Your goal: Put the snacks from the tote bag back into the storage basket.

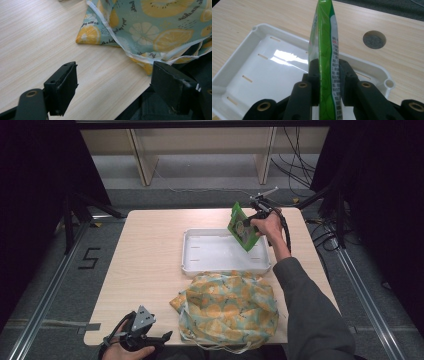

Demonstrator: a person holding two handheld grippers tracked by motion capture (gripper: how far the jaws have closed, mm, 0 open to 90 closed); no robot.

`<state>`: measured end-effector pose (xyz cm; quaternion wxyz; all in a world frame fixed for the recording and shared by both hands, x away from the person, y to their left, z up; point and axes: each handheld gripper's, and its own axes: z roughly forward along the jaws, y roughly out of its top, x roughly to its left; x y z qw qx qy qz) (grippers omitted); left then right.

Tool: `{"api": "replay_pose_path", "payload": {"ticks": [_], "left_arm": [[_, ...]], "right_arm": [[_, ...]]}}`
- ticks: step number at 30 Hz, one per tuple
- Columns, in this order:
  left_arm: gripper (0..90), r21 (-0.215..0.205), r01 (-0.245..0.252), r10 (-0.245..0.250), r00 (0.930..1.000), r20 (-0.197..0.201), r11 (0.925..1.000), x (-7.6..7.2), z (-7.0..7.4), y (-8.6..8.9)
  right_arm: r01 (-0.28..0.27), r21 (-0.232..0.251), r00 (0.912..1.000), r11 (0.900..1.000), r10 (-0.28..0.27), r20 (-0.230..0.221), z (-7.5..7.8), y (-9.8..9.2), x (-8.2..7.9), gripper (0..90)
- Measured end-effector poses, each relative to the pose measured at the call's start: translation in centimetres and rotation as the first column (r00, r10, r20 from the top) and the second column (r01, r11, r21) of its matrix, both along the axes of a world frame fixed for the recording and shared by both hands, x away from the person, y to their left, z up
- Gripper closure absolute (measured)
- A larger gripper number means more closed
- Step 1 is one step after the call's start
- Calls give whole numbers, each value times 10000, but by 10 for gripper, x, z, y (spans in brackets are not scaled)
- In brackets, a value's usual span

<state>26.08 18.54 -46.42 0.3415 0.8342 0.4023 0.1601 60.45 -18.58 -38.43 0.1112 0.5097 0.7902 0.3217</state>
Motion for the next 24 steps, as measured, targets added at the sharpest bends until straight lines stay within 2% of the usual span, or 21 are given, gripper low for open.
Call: {"api": "replay_pose_path", "payload": {"ticks": [1, 4, 5, 6, 7, 8, 9, 11, 12, 13, 14, 15, 18, 19, 20, 21, 23, 24], "left_arm": [[208, 4, -16, 16, 10000, 18, 10000, 0, 0, 0], [208, 13, -5, 5, 10000, 42, 10000, 0, 0, 0], [208, 11, 1, -1, 10000, 37, 10000, 0, 0, 0], [208, 26, 29, -29, 10000, 34, 10000, 0, 0, 0], [208, 27, 40, -41, 10000, 41, 10000, 0, 0, 0], [207, 12, 39, -39, 10000, 28, 10000, 0, 0, 0], [208, 20, 55, -55, 10000, 40, 10000, 0, 0, 0], [208, 30, 88, -88, 10000, 25, 10000, 0, 0, 0], [208, 34, 104, -104, 9999, 23, 9999, 0, 0, 0], [208, 5, 106, -106, 9999, 26, 9999, 0, 0, -1], [208, -185, 67, -66, 10000, 50, 9998, 0, 0, -2], [208, -86, 124, -124, 9999, 33, 9999, 0, 0, -1], [208, -64, 86, -86, 10000, 44, 9999, -1, 0, 0], [208, -50, 113, -113, 9999, 38, 9999, -1, 0, 0], [208, -94, 10, -10, 10000, 69, 10000, -1, 0, -1], [208, -33, 16, -16, 9999, 101, 10000, -1, 0, -1], [208, -183, 21, -19, 9999, 108, 9998, -1, 0, -2], [208, -96, 44, -43, 9999, 104, 9999, -1, 0, -1]], "right_arm": [[34, 116, 10000, 9999, -34, -10, -1, 0, 1, 753], [54, 27, 10000, 10000, -54, 23, -4, 0, 4, 753], [255, 266, 9996, 9993, -253, -106, -4, 2, 4, 753], [50, 38, 9999, 10000, -50, 100, -6, 0, 6, 753], [164, 62, 9999, 9998, -164, -3, -7, 1, 6, 754], [285, 124, 9995, 9995, -286, 92, -8, 2, 7, 753], [239, -35, 9997, 9997, -239, 6, -8, 0, 8, 753], [202, -25, 9998, 9998, -202, 3, -11, 0, 10, 753], [396, 113, 9992, 9992, -395, -98, -12, 3, 9, 753], [291, -48, 9995, 9996, -291, -101, -13, 1, 11, 753], [313, -2, 9995, 9995, -313, -96, -13, 1, 11, 753], [91, -15, 9999, 10000, -90, 67, -15, 1, 12, 752], [293, 73, 9995, 9995, -292, -71, -15, 2, 11, 752], [183, 47, 9998, 9998, -183, -70, -16, 1, 13, 752], [441, 125, 9985, 9989, -437, -324, -16, 1, 12, 751], [196, 39, 9998, 9998, -196, -76, -17, -1, 13, 751], [154, 94, 9997, 9998, -152, -190, -19, -2, 13, 750], [284, 184, 9993, 9994, -279, -251, -19, -2, 12, 750]]}}
